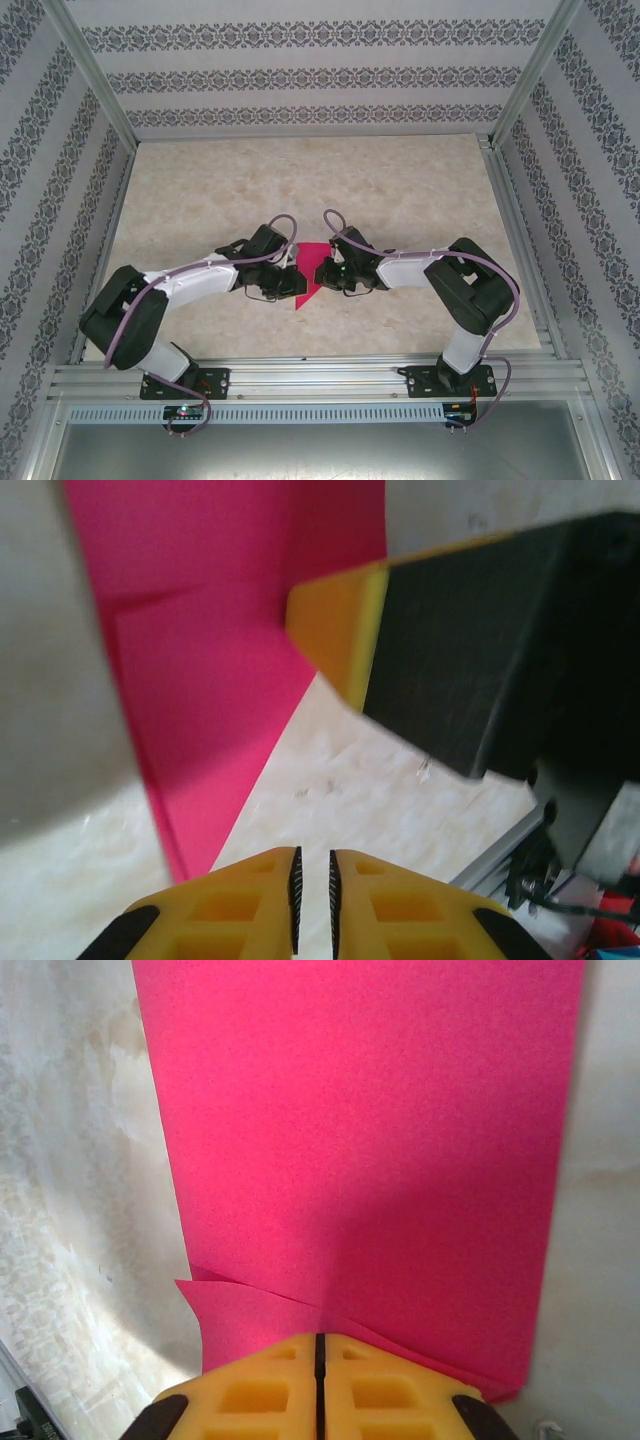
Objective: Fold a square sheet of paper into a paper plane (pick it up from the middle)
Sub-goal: Third fold the triangle at the center of the table.
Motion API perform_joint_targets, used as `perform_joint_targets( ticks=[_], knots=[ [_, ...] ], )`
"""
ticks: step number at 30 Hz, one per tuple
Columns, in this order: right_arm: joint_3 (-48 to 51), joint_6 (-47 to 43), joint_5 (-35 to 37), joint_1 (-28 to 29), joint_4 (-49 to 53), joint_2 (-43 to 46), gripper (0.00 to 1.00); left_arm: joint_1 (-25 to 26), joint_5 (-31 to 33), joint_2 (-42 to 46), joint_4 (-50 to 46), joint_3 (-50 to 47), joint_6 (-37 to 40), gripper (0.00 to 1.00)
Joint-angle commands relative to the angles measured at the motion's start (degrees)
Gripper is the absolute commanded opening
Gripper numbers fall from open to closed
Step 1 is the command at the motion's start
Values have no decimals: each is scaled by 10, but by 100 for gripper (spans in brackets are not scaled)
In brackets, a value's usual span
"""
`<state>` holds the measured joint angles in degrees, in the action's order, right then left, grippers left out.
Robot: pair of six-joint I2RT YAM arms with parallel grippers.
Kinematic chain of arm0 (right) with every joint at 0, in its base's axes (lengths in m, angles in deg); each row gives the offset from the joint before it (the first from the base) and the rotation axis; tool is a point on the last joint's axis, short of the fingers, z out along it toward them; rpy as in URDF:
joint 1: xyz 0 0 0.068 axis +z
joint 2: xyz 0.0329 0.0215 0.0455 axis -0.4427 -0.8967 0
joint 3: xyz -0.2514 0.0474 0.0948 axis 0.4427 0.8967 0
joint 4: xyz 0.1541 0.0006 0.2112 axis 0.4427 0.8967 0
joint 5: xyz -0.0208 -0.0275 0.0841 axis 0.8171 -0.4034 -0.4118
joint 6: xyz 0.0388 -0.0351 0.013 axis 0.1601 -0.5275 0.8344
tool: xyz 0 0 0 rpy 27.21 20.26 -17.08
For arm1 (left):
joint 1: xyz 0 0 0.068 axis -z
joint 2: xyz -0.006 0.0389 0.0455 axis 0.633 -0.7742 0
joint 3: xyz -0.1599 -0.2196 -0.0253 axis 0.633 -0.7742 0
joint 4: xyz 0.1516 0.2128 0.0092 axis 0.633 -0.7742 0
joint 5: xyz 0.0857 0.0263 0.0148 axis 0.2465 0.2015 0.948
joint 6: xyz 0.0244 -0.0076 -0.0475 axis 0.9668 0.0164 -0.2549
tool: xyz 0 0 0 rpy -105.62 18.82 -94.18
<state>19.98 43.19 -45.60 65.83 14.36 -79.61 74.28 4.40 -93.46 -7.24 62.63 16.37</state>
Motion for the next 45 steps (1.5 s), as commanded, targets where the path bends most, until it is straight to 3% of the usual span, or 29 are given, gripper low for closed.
perform_joint_targets(
  ticks=[1,5,12,24,37,45],
  knots=[
    [0,7,30,1,23,-18,8,-4,31,-44,-1,10,-4,18],
    [-2,0,20,0,25,1,10,-4,60,-89,-12,5,-6,15],
    [-4,-29,-10,9,33,55,10,-4,97,-91,-29,-13,2,13],
    [18,0,7,26,-35,-12,5,-3,106,-87,-32,-19,4,13],
    [64,-39,21,-85,-65,20,9,-4,123,-78,-45,-38,15,11],
    [62,-53,1,-99,-52,75,15,-3,102,-48,-44,-20,31,14]
  ],
)
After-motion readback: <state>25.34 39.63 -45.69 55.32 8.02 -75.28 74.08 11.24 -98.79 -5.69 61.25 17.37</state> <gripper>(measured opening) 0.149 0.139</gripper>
